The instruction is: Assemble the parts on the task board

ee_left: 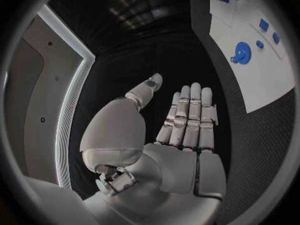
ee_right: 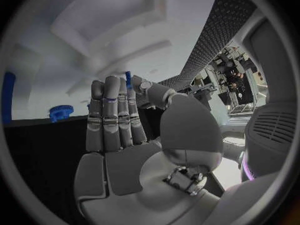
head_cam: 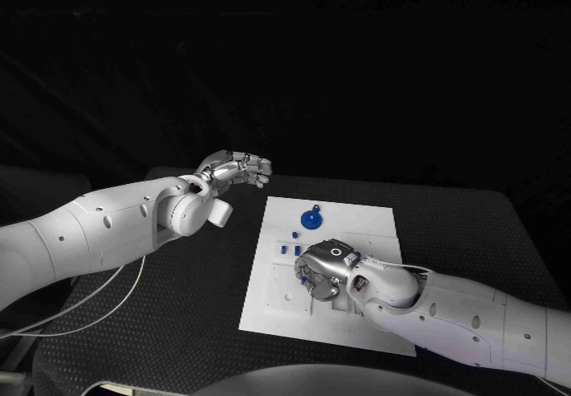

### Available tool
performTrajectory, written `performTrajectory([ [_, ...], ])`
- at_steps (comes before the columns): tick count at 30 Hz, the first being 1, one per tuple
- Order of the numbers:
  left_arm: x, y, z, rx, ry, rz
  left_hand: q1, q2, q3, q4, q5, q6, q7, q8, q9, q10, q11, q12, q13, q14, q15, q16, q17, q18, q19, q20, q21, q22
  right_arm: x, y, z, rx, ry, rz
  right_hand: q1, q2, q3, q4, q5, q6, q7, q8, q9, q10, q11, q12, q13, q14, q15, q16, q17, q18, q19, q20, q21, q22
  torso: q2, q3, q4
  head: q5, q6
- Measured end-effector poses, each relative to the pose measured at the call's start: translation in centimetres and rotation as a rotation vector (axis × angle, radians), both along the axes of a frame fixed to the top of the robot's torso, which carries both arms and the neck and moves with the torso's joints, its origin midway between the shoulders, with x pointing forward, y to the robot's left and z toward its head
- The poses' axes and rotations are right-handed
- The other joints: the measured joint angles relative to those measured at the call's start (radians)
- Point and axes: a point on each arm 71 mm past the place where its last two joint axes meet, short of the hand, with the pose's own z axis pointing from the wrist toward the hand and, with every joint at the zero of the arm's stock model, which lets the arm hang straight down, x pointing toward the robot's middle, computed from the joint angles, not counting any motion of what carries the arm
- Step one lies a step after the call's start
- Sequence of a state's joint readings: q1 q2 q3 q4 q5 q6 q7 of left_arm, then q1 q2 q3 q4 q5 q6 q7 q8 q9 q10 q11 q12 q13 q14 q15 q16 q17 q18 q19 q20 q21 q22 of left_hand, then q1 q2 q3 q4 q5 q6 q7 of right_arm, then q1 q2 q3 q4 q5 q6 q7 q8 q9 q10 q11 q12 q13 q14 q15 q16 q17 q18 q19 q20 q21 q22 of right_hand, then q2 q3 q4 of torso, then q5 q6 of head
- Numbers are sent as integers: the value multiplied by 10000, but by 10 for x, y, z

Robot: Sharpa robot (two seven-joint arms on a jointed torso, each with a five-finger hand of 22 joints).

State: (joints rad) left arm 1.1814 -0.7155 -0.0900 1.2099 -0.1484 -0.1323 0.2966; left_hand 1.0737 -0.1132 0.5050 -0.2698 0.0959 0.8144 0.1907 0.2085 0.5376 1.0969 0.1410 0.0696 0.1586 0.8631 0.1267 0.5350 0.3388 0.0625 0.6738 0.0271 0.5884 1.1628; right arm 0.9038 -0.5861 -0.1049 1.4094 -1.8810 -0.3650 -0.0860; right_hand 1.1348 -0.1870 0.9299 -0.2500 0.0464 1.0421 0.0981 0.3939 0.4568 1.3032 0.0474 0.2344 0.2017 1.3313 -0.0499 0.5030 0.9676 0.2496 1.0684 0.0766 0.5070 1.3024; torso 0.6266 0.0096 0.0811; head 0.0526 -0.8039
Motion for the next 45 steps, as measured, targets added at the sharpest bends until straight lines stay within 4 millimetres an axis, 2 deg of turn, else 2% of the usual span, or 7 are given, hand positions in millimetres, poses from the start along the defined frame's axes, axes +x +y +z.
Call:
performTrajectory([
  [24, -1, -1, 0, -8, 19, -21, 0, 0, 0, 0, 0, 0, 0, 0, -8, 0, 0, 0, -29, 0, 0, -39, 30, -13, 0, 0, -40, 8, -3, 4, -1, -527, 13, 142, 0, 0, -1, 0, 82, 4, 37, -82, -13, 28, -30, -121, 40, -3, 4, 1, 0, 40, -4, 4, -2, 31, -8, -5, -6, -79, 16],
  [26, -1, 0, 0, -7, 22, -21, 0, 0, 0, 0, 0, 0, 0, 0, -16, 0, 0, 0, -30, 0, 0, -39, 38, -15, 0, 0, -40, 16, -3, 4, -1, -519, 18, 127, -88, -88, -1, 1, 122, 3, 37, -84, -20, 0, -2, -187, 102, -3, 4, 1, -24, 39, -23, 23, -2, 33, -9, -4, -6, -90, 8],
  [29, 0, 0, 0, -5, 27, -21, 0, 0, 0, 0, 0, -8, 7, 0, -19, 0, 0, 0, -39, 0, 0, -39, 45, -19, 0, 0, -40, 17, -3, 4, -1, -494, 29, 98, -324, -323, -40, 108, 157, -159, 195, -223, -65, -192, 156, -358, 67, -90, 90, 0, -130, 42, -93, 91, -2, 50, -9, -1, -7, -101, 9],
  [33, 0, 0, 0, 2, 34, -9, 0, 0, -26, 26, 0, -37, 36, 0, -22, 0, 0, 0, -42, 0, 0, -59, 55, -28, 0, 0, -40, 16, -4, 0, -2, -453, 71, 13, -501, -849, -157, 384, 154, -511, 300, -417, -152, -462, 275, -611, -8, -193, 182, -122, -287, 55, -187, 184, -47, 61, -11, 4, -7, -112, 27],
  [35, 0, 1, 0, 11, 38, 6, 0, 0, -27, 26, 0, -37, 36, 0, -30, 0, 0, 0, -42, 0, 0, -85, 58, -32, 0, 0, -40, 16, -5, -2, -3, -401, 99, -48, -623, -991, -390, 432, 117, -791, 429, -576, -208, -790, 357, -829, -72, -276, 229, -122, -366, 54, -291, 213, -78, 66, -11, 5, -8, -126, 31],
  [40, 0, 2, 0, 23, 46, 26, 0, 0, -27, 27, 0, -36, 36, 0, -29, 0, 0, 0, -54, 0, 0, -86, 61, -38, 0, 0, -79, 17, -6, -10, -2, -283, 131, -174, -783, -1146, -1126, 128, 117, -1399, 721, -892, -363, -1486, 600, -1267, -291, -279, 385, -110, -427, -19, -292, 215, -78, 83, -11, 5, -11, -143, 35],
  [45, 1, 4, -1, 51, 48, 80, 0, 0, -27, 27, 0, -37, 36, 0, -29, 0, 0, 0, -54, 0, 0, -86, 66, -41, 0, 0, -80, 26, -2, -16, 12, -30, -73, -239, -891, -1137, -1513, -62, 117, -1534, 784, -893, -397, -1599, 670, -1351, -384, -307, 412, 5, -433, -28, -292, 215, -78, 74, -11, 5, -12, -157, 46],
])
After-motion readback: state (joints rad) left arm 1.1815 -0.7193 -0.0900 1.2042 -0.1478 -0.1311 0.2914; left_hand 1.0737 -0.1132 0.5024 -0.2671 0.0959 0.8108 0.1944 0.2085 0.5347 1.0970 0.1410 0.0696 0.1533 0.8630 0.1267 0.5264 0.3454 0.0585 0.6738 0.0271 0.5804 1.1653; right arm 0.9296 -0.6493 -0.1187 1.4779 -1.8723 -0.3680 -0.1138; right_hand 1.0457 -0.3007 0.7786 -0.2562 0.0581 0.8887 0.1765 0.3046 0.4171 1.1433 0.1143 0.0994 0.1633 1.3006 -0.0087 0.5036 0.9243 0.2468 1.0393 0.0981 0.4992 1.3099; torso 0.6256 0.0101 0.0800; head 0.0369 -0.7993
